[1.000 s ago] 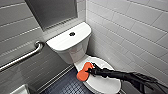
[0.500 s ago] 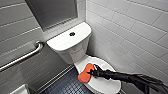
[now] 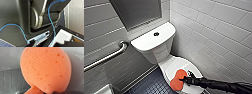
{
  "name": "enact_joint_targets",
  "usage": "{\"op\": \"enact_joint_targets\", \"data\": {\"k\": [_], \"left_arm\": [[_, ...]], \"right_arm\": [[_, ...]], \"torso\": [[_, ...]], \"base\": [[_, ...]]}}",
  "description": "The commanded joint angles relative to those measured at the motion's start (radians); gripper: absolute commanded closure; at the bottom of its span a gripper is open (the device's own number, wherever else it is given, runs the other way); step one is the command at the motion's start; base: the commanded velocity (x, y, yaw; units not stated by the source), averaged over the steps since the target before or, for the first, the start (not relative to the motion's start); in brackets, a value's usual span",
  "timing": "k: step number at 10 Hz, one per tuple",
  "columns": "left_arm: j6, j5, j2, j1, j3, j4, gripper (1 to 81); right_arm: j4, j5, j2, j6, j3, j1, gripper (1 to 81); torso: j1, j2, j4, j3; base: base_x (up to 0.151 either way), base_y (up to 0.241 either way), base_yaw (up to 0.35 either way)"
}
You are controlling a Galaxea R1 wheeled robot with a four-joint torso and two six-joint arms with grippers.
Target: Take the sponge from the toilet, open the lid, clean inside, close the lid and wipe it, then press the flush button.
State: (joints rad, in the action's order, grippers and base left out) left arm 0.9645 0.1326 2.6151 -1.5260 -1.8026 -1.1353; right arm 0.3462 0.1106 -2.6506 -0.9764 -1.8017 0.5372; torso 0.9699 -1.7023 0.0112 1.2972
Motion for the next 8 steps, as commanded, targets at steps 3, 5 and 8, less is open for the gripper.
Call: {"op": "enact_joint_targets", "data": {"k": [3,5,8], "left_arm": [[-0.009,0.038,-0.012,-0.036,0.028,-0.006,1.0],[-0.010,0.038,-0.013,-0.035,0.028,-0.007,1.0],[-0.009,0.036,-0.021,-0.035,0.025,-0.004,1.0]], "right_arm": [[0.008,0.009,0.338,-0.007,0.241,0.117,81.1],[0.007,-0.034,0.424,-0.007,0.279,0.192,81.1],[0.005,-0.135,0.534,-0.007,0.247,0.371,81.1]], "torso": [[0.000,0.000,0.000,0.000],[0.000,0.000,0.000,0.000],[0.000,0.000,0.000,0.000]], "base": [[0.000,0.000,0.000],[0.000,0.000,0.000],[0.000,0.000,0.000]]}}
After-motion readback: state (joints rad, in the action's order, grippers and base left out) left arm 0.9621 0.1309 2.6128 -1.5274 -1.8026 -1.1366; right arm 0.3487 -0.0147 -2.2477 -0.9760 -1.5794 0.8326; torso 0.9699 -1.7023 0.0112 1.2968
